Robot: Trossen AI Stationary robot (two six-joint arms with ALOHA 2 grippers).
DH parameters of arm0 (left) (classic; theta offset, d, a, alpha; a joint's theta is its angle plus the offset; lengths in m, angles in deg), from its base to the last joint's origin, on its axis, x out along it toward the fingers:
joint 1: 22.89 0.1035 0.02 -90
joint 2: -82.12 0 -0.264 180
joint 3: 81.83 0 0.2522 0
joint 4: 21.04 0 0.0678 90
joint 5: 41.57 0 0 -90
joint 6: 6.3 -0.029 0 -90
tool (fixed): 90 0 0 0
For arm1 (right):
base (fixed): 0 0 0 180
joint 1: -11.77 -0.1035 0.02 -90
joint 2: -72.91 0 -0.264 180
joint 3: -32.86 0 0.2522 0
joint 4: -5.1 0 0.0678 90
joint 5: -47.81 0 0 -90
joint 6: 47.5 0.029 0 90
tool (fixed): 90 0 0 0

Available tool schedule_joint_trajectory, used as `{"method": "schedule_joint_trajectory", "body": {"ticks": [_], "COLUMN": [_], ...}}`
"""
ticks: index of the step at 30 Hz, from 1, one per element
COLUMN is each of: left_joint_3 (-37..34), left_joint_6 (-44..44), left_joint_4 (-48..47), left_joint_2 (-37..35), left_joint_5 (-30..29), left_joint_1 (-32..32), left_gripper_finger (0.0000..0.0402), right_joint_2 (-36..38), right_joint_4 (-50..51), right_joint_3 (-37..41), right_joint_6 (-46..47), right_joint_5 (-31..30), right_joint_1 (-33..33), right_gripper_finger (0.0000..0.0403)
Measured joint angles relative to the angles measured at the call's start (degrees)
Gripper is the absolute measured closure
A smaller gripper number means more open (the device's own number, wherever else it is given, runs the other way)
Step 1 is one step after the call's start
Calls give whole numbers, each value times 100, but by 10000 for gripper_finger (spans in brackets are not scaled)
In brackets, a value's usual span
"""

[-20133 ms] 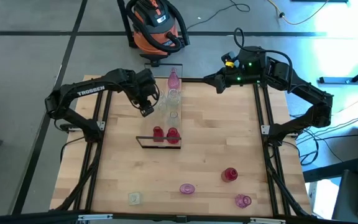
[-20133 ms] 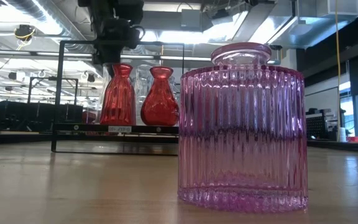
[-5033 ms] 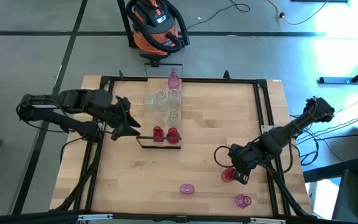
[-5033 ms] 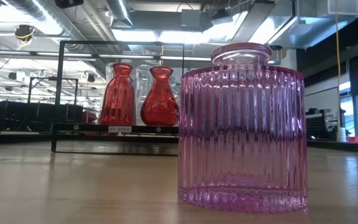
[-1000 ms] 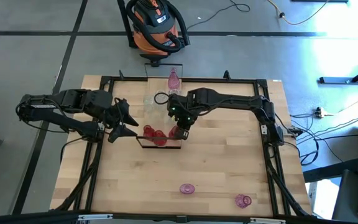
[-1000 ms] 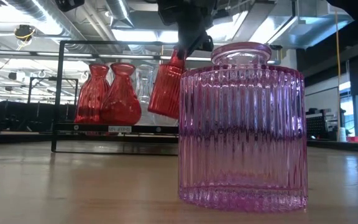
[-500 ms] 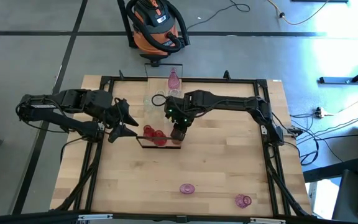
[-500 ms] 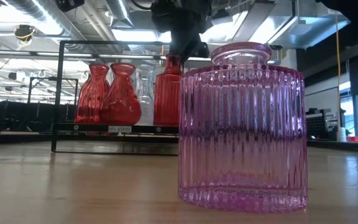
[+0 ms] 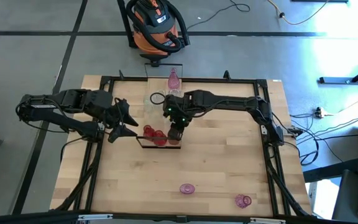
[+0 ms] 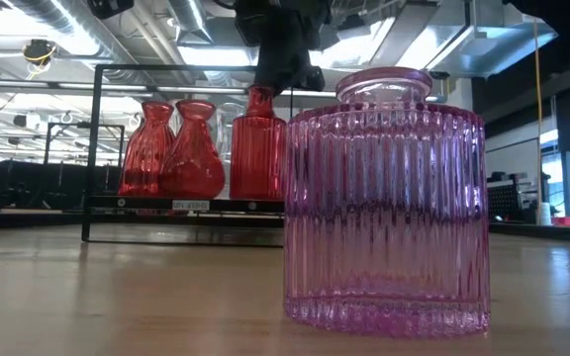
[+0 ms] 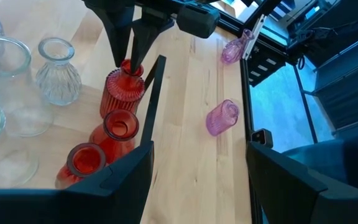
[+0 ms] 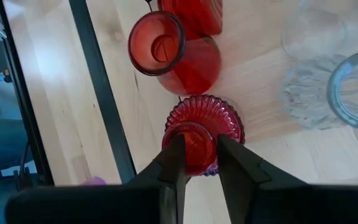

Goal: Sort vases onto shelf
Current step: Put the purple vase on the shelf

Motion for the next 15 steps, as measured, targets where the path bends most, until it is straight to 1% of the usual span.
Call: {"method": "schedule_joint_trajectory", "body": {"ticks": [12, 15], "left_joint_3": [0, 0], "left_joint_6": [-4, -4], "left_joint_4": [-7, -7], "left_joint_2": [0, 0], "left_joint_5": [0, 0], "left_joint_1": [-2, -2], "left_gripper_finger": [154, 154], "right_joint_2": [-4, -4], "right_joint_4": [-195, -195], "right_joint_3": [0, 0], "right_joint_6": [4, 33], "right_joint_5": [-5, -84], "right_joint_1": [0, 0], "right_gripper_finger": [328, 328]}}
